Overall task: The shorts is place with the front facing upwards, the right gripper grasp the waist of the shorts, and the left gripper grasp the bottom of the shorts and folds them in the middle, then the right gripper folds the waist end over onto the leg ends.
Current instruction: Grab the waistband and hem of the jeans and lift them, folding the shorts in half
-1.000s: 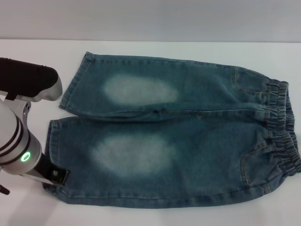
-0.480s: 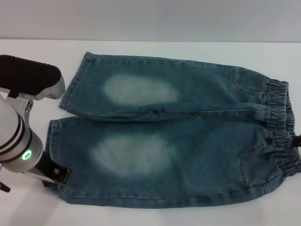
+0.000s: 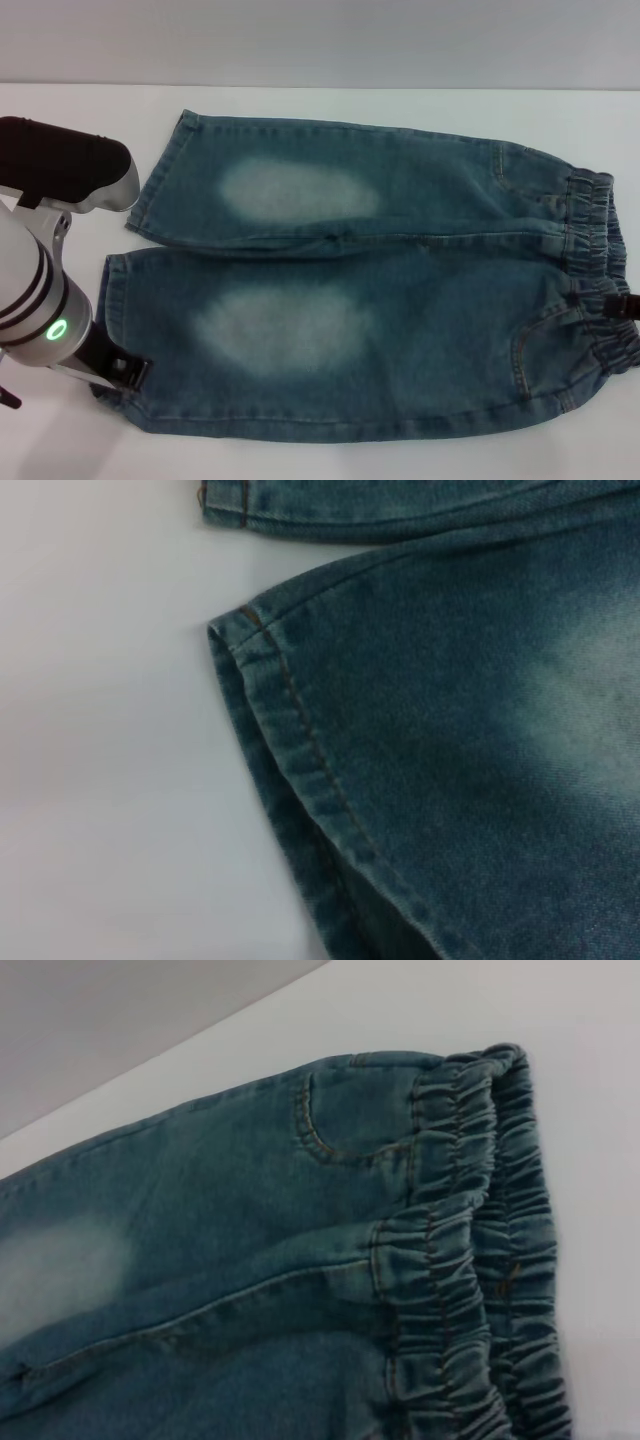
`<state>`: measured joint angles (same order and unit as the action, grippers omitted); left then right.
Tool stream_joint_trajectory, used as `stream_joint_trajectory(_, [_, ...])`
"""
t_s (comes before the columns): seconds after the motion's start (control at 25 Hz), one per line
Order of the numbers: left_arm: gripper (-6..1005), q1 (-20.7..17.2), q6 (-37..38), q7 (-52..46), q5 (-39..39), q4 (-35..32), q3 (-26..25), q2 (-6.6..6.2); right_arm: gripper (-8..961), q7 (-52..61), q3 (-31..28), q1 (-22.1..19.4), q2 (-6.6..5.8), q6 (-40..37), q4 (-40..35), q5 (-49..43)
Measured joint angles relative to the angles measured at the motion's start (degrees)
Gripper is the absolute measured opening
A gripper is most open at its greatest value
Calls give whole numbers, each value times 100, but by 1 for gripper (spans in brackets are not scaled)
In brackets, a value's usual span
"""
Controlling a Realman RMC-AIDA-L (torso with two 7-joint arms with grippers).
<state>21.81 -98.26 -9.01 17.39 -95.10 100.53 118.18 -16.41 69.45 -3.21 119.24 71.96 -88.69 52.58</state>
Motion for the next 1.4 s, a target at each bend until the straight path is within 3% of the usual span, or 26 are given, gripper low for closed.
stream_joint_trajectory(1.28, [69, 37, -3, 88, 10, -31, 0, 2, 813, -36, 178, 151, -24, -138, 430, -18])
stream_joint_trajectory(1.4, [71, 33, -4, 100, 14, -29, 0, 3, 732, -161, 153, 164, -30, -131, 511, -6])
